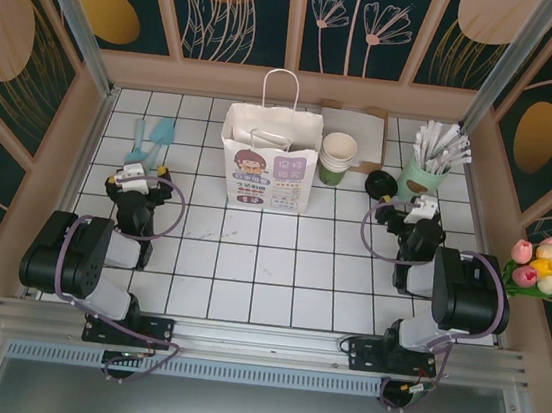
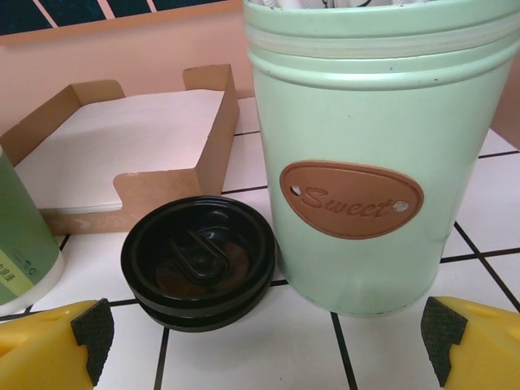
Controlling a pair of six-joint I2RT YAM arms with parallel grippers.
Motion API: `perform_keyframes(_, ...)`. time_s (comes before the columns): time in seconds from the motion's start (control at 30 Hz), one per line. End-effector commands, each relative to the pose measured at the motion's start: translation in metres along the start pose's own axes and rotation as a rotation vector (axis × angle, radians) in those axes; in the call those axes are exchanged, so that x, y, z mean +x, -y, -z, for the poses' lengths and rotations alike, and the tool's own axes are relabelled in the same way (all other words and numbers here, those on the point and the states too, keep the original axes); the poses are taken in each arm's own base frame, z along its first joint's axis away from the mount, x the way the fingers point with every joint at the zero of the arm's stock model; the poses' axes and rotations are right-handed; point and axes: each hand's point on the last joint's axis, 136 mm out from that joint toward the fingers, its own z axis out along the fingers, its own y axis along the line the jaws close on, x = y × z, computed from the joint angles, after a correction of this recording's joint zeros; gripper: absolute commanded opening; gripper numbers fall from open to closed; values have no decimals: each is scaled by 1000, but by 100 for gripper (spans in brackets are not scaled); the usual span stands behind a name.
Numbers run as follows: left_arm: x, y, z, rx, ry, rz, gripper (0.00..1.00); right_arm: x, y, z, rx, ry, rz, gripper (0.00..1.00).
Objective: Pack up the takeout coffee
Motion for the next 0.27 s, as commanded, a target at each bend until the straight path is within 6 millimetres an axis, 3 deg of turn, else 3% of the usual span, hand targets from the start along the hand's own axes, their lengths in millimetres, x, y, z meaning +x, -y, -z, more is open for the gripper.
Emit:
perform_keyframes(0.0, -13, -1, -4, -9, 43, 30, 99, -16, -5, -1, -25, 57, -14, 99)
perform_keyframes(0.23, -15, 0, -3, 0, 51, 30, 99, -16, -5, -2, -25, 56, -14, 99)
